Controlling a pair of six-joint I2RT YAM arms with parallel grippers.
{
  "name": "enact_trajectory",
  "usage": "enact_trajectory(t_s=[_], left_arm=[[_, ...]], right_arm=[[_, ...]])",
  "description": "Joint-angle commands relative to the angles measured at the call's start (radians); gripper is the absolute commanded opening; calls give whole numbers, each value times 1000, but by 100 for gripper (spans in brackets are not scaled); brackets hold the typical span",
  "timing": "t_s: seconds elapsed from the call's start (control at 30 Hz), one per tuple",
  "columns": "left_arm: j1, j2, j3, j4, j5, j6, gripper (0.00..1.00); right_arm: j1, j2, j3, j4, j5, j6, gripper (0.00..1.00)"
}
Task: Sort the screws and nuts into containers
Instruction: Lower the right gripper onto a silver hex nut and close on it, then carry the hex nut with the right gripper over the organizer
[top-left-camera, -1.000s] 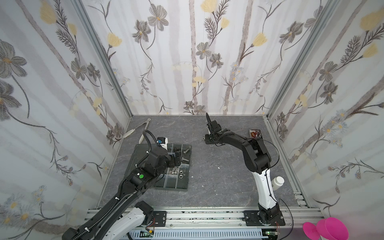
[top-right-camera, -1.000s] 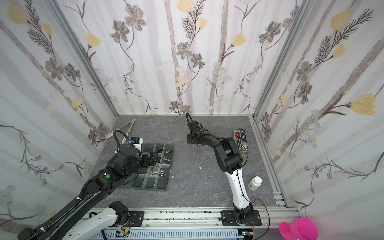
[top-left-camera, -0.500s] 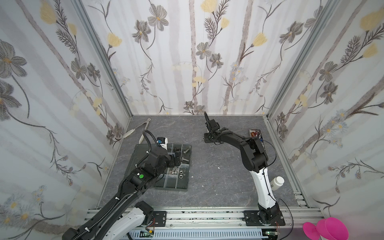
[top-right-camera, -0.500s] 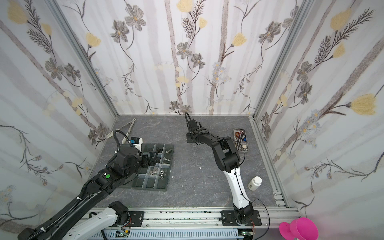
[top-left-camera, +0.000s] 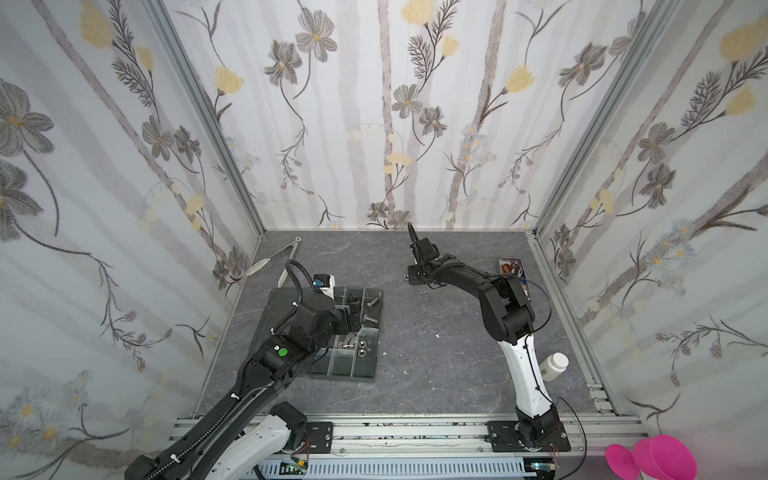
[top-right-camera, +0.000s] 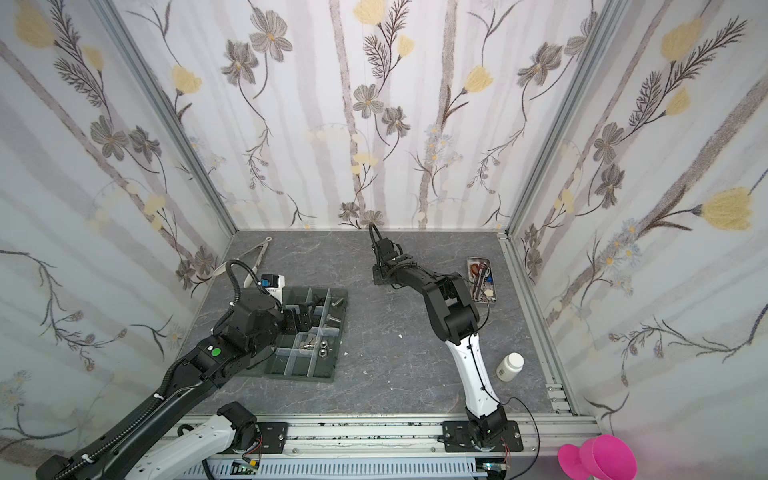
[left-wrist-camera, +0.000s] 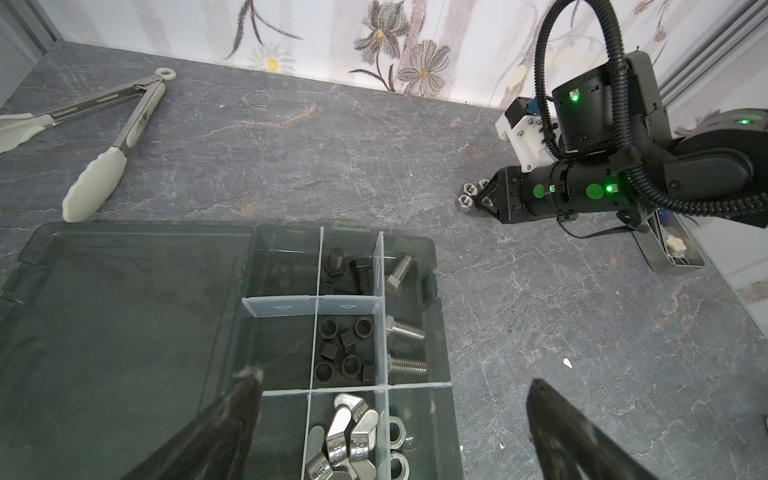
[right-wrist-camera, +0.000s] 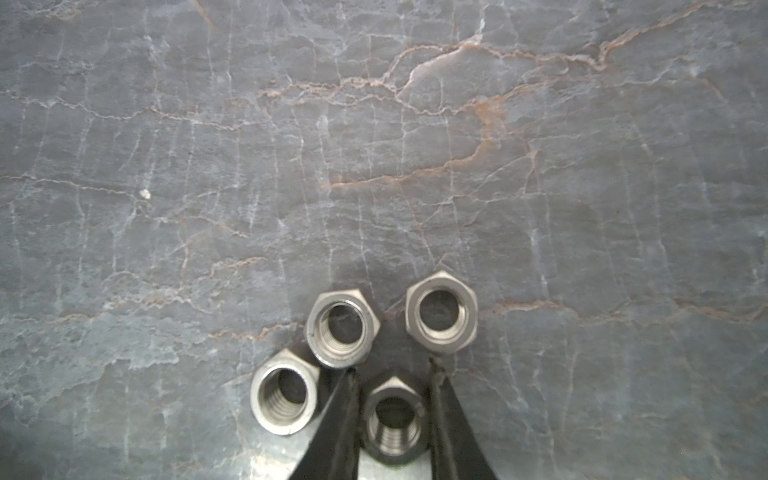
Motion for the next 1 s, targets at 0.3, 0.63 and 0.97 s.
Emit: enact_trajectory(t_s=[0.3, 0.63, 0.97], left_arm=[[2, -12, -2, 23, -29, -6, 100], [4, -29, -6, 26, -54, -9, 100], [4, -34, -6, 27, -73, -10, 100]], right_arm=[[42, -134, -48, -48, -10, -18, 17], [130, -328, -233, 27, -94, -4, 17], [266, -478, -376, 77, -128, 25, 16]])
